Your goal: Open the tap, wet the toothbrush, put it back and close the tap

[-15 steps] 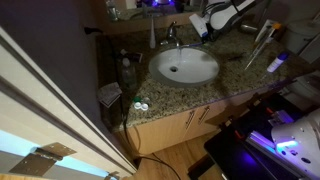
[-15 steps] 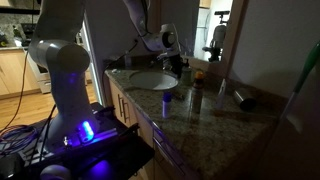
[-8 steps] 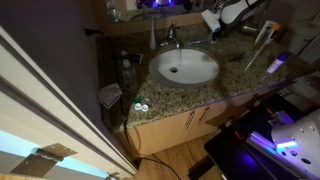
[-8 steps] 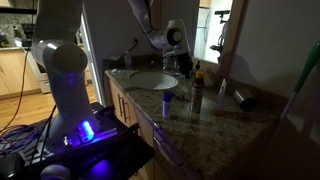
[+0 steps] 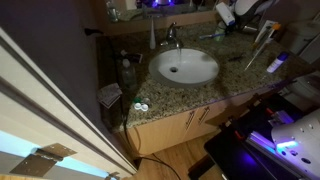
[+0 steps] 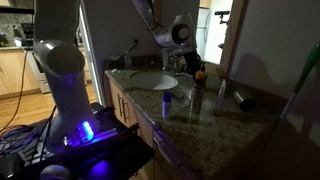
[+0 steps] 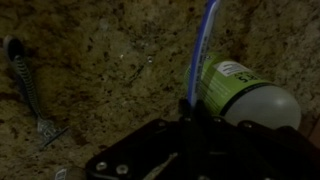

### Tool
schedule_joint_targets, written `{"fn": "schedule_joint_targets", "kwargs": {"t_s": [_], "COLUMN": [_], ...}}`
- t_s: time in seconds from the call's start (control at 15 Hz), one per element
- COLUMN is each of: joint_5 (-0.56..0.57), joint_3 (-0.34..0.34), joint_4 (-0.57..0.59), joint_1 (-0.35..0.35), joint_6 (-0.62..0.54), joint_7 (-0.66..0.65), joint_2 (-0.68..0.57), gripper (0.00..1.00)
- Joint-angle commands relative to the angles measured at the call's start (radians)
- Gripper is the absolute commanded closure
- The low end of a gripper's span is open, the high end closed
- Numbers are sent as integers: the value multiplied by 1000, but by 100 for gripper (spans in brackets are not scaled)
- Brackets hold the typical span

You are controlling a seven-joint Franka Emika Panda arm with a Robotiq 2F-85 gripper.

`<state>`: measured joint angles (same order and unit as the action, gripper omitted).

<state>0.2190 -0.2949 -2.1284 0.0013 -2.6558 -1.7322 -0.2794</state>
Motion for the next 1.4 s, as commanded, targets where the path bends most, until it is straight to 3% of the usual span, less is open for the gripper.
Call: {"fn": "schedule_joint_targets", "kwargs": {"t_s": [0.0,0.53,0.6,0.67,0.8,1.27,1.33], "joint_5": [-37,-272,-282,-300,-338,-370,-366], "joint_3": [11,54,49,54,66,75,75], "joint_4": [79,213,223,223,209,76,46], "joint_1": [-32,-135,-135,-142,-152,-139,-138], "joint_6": [61,194,219,229,225,172,170], "joint_7": [21,180,181,197,226,360,387], "joint_2": [-93,-255,-261,-259,-234,-97,-60], "gripper": [98,98,66,65,54,4,2]}}
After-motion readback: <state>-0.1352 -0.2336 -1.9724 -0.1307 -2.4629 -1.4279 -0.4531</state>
